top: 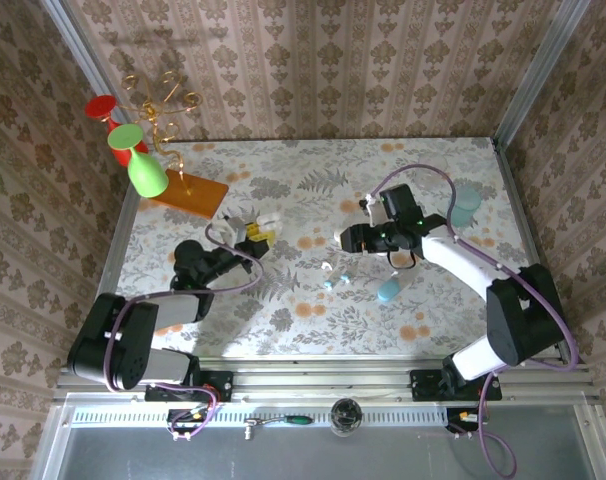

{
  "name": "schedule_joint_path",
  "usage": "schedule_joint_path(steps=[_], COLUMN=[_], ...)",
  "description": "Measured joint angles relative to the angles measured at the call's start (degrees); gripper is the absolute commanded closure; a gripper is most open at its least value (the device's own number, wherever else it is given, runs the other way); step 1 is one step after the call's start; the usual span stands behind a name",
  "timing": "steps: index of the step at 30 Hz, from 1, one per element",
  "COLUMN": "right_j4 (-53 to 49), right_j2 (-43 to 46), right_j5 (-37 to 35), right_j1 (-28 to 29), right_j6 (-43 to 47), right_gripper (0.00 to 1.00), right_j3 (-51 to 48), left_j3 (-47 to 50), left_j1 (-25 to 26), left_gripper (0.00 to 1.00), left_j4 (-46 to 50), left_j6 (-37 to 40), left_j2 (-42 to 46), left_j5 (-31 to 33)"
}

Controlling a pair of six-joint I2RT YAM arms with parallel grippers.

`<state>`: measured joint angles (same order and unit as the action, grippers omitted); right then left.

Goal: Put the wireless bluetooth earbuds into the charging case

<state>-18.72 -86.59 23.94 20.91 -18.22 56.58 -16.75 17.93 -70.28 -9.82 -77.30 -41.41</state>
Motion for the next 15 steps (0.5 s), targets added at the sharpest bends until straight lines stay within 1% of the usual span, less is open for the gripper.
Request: schedule_joint_path(steps=[2,4,7,11,15], right_j4=[-1.70,-3.65,-5.79,-8.09,-10.84], right_j2=[-0.98,-2.64,-6.58,-8.50,-8.39], right_j5=[-0.24,-0.20,-0.66,-3.23,-8.00], right_j1=[0.04,0.15,0.55,0.68,-0.07], right_j6=[0.22,0.59,1.57,1.70,1.81], right_gripper=[0.39,0.41,0.48,0.50,0.50], right_j3=[0.15,1.38,4.09,4.52,4.52], left_j3=[0.68,1.22,1.36,1.38,1.31], left_j1=[-0.37,-0.42,-0.42,-0.46,-0.39], left_gripper=[1.00,1.00,1.00,1.00,1.00], left_j4=[0.52,1.81,5.27,11.56,20.59], left_j6=[-0.09,0.02,0.76,1.57,3.50], left_j2=[1.25,2.73,5.53,10.88,17.11], left_j5=[-0.39,-0.48,-0.59,0.33,2.36])
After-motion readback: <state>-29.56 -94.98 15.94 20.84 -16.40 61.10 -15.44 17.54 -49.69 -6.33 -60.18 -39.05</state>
